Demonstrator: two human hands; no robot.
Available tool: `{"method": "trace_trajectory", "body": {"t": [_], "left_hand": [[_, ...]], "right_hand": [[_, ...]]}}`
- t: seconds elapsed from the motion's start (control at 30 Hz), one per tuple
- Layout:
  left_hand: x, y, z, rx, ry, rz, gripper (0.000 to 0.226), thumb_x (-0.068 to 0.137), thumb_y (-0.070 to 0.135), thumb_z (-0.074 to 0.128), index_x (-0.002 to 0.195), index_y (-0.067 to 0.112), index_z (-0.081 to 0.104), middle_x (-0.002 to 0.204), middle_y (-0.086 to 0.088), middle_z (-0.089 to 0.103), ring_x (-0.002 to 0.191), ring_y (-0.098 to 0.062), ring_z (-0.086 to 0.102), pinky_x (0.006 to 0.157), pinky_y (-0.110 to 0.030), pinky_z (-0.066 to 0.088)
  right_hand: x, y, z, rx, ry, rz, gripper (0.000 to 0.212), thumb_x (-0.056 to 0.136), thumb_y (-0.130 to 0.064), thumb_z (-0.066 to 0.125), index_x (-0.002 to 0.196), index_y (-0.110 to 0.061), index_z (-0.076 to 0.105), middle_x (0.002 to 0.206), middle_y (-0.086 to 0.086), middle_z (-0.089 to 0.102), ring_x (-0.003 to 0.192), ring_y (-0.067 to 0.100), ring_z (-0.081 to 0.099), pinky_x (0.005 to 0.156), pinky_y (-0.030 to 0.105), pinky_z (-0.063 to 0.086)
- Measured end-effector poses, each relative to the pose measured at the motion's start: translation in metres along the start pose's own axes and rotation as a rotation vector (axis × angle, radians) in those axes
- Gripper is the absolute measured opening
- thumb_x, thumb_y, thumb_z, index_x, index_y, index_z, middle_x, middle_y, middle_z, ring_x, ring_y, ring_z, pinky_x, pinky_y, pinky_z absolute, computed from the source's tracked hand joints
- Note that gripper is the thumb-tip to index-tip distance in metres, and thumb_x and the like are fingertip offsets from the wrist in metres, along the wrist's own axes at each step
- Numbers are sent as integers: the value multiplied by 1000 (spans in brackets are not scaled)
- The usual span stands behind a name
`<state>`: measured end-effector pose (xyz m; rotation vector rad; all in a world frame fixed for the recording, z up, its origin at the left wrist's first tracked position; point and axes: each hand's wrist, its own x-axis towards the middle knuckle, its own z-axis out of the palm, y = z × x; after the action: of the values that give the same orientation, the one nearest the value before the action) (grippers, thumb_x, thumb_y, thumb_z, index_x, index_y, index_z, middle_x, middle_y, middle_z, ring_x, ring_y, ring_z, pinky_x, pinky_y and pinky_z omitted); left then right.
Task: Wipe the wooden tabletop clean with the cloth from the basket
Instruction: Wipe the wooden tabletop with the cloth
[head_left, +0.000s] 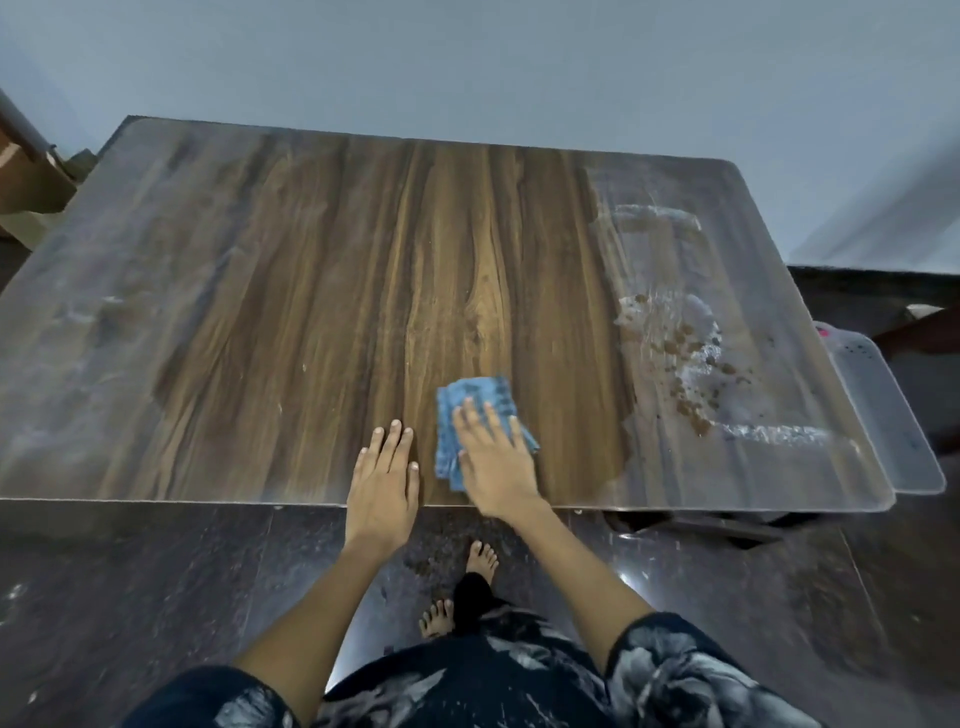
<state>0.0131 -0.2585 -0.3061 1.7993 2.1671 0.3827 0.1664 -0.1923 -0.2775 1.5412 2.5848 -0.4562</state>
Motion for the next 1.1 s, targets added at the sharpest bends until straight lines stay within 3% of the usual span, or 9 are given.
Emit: {"method": "trace_trajectory", "body": {"t": [0.1,0.27,0.5,0.67,0.8,0.87,0.97,1.03,1.1], "left_hand": [[0,5,-1,-12,7,-33,51,97,30,21,143,11,29,152,-4,23,142,-21,13,116,-39,12],[3,28,-2,-26,1,-164,53,96,18,33,146,12,18,156,-2,9,143,-23,0,115,-39,-1],[26,56,4,-28,-21,-166,54,95,19,34,145,7,18,156,-6,8,143,-29,-2,116,-42,1],[47,77,8,-31,-35,-156,54,96,22,33,146,8,18,156,-7,8,143,-24,0,115,-40,-1],[68,97,13,-32,-47,-129,53,96,23,34,145,10,21,156,-4,10,143,-22,2,116,-40,-1],[82,106,17,-30,-51,-107,51,97,24,32,145,12,21,156,-2,11,143,-20,2,116,-40,0],[103,119,22,-27,-66,-90,50,99,28,29,146,14,20,156,1,11,143,-18,1,116,-40,0],[117,129,27,-36,-56,-110,51,99,31,28,146,13,21,156,0,11,143,-19,2,116,-40,0],[130,141,31,-38,-37,-133,52,98,32,29,145,12,20,156,-1,11,143,-20,1,115,-39,-1]], "right_hand": [[-30,5,12,-29,18,-157,61,91,-32,14,149,-16,20,157,0,17,145,21,11,117,46,7],[-75,48,19,30,38,-167,58,95,-34,6,150,-20,16,156,-7,13,144,14,2,116,36,-1],[-80,123,2,111,121,146,58,94,-42,3,149,-26,10,152,-17,4,141,3,-2,117,35,6],[-18,126,-26,158,61,388,52,102,-36,21,151,-22,9,158,-5,2,145,18,-2,116,42,0],[-7,98,-24,145,13,124,63,96,-57,17,150,-24,16,158,-6,7,145,19,-2,116,44,-2],[-22,98,-21,157,-26,-46,73,88,-66,8,149,-28,21,156,-10,11,145,12,-2,117,38,-6],[-46,126,-13,113,-24,-169,60,93,-57,10,145,-34,30,153,-17,19,142,4,5,116,30,-3],[-53,152,-13,28,-2,-165,52,98,-51,12,141,-36,37,149,-18,30,140,6,21,116,32,11],[-46,178,-19,18,12,-120,48,100,-49,13,140,-38,36,148,-19,32,139,7,25,112,31,15]]}}
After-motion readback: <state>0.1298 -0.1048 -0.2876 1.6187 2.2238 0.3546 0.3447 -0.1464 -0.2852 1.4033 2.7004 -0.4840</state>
